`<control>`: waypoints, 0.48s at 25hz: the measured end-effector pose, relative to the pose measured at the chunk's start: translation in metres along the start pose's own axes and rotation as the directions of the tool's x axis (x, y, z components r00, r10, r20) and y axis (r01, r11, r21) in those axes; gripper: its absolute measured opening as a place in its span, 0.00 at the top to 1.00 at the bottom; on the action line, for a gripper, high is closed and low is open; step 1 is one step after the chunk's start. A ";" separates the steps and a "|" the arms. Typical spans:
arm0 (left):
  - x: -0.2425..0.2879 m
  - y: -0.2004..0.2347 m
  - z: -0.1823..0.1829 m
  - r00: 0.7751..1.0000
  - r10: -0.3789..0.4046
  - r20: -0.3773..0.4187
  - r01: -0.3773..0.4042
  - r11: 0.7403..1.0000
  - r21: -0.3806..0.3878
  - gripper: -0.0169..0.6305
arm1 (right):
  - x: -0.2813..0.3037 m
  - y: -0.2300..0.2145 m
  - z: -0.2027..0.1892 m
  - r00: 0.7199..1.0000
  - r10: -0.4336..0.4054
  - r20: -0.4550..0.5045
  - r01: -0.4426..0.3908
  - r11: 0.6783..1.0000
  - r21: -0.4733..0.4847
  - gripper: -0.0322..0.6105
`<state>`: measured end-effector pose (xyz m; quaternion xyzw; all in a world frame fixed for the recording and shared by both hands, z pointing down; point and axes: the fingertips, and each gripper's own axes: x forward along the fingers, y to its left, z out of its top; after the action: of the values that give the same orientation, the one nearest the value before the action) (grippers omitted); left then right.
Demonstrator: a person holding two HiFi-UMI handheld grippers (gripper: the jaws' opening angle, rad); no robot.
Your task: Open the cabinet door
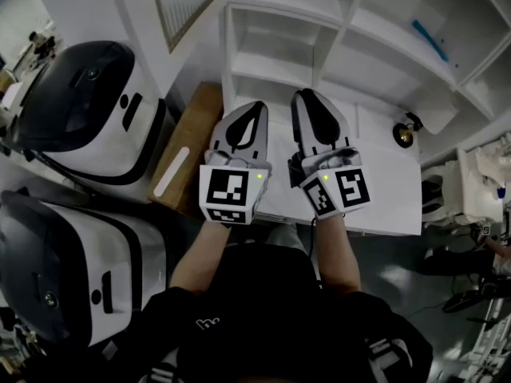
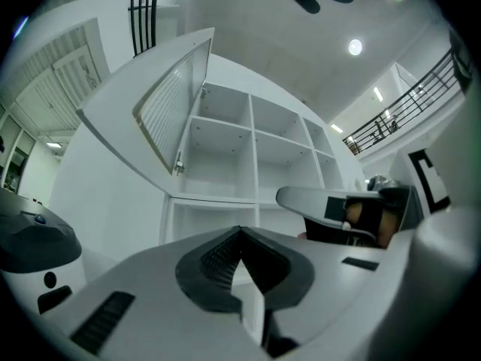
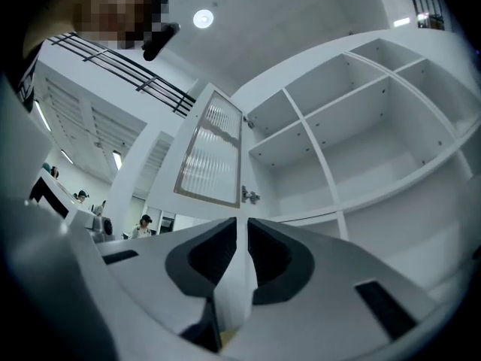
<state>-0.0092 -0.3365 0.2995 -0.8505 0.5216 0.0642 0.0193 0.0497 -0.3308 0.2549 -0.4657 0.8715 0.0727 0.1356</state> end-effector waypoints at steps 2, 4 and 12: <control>0.005 -0.011 -0.007 1.000 -0.025 -0.014 0.025 1.000 -0.005 0.97 | -0.012 -0.008 -0.007 0.999 -0.028 -0.015 0.028 1.000 0.001 0.86; 0.007 -0.022 -0.018 0.998 -0.052 -0.036 0.051 0.999 -0.018 0.97 | -0.025 -0.016 -0.016 0.997 -0.072 -0.036 0.072 0.997 0.003 0.87; 0.023 -0.066 -0.050 0.983 -0.159 -0.088 0.154 0.986 -0.062 0.97 | -0.086 -0.071 -0.047 0.957 -0.259 -0.128 0.258 0.966 -0.025 0.89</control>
<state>0.0640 -0.3324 0.3441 -0.8911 0.4516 0.0373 -0.0233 0.1463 -0.3143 0.3257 -0.5798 0.8098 0.0271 0.0849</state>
